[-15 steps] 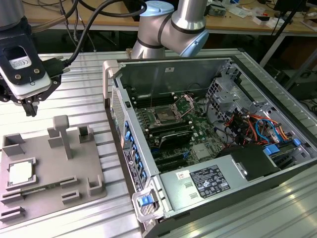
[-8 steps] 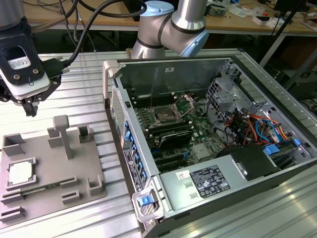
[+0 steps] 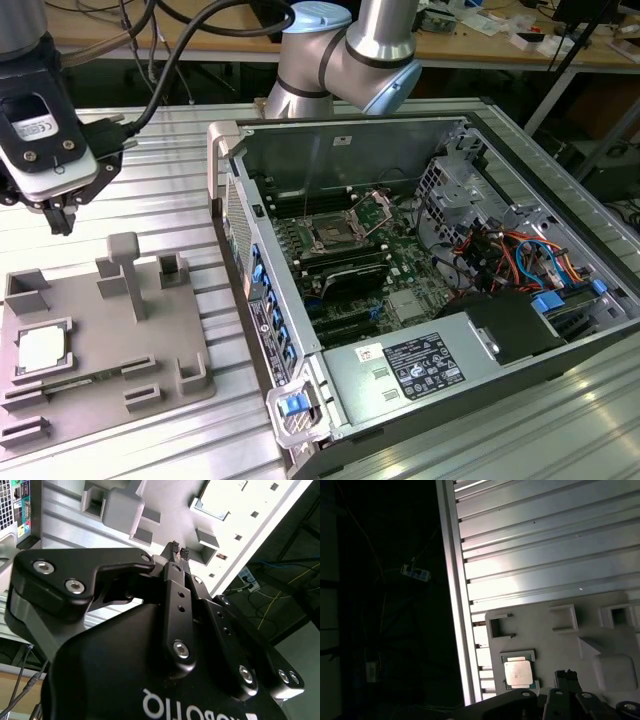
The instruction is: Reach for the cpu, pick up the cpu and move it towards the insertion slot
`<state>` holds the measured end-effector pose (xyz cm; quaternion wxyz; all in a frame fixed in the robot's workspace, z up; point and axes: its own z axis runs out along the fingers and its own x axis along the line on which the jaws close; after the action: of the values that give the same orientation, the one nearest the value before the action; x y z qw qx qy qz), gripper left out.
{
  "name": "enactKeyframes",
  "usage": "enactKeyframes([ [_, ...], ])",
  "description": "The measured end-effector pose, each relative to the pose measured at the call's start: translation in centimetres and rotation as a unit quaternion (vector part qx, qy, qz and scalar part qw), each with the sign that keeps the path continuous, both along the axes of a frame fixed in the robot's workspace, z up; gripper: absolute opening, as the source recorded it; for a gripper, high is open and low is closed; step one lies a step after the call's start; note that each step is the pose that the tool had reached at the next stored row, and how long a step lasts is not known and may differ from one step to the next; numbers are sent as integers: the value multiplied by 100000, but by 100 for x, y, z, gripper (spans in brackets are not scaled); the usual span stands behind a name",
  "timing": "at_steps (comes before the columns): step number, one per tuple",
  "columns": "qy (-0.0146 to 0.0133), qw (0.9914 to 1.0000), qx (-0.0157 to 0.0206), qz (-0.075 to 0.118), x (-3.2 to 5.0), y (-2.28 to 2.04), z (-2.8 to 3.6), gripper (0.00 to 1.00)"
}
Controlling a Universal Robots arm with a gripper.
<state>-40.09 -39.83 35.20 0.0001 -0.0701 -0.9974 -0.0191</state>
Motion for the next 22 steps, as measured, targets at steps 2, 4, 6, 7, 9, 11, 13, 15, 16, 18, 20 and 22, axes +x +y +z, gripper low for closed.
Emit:
enactKeyframes([
  [2, 2, 100000, -1, -141, -2, 0, -1, 11],
  [4, -1, 100000, -1, -277, -4, 0, -1, 11],
  [6, -2, 99999, 0, -413, -8, 0, -3, 11],
  [7, -3, 99999, 0, -505, -10, 0, -4, 11],
  [9, 2, 99998, -1, -703, -14, 0, -6, 11],
  [11, 7, 99996, -5, -857, -16, 0, -9, 11],
  [13, 2, 99995, -5, -993, -29, 0, -11, 11],
  [15, -1, 99995, -2, -987, -40, 0, -12, 11],
  [16, -1, 99995, -1, -986, -45, 0, -13, 11],
  [18, -4, 99995, 1, -989, -59, 0, -14, 11],
  [20, -3, 99995, -1, -976, -68, -1, -15, 11],
  [22, 2, 99995, -2, -986, -76, 0, -16, 11],
])
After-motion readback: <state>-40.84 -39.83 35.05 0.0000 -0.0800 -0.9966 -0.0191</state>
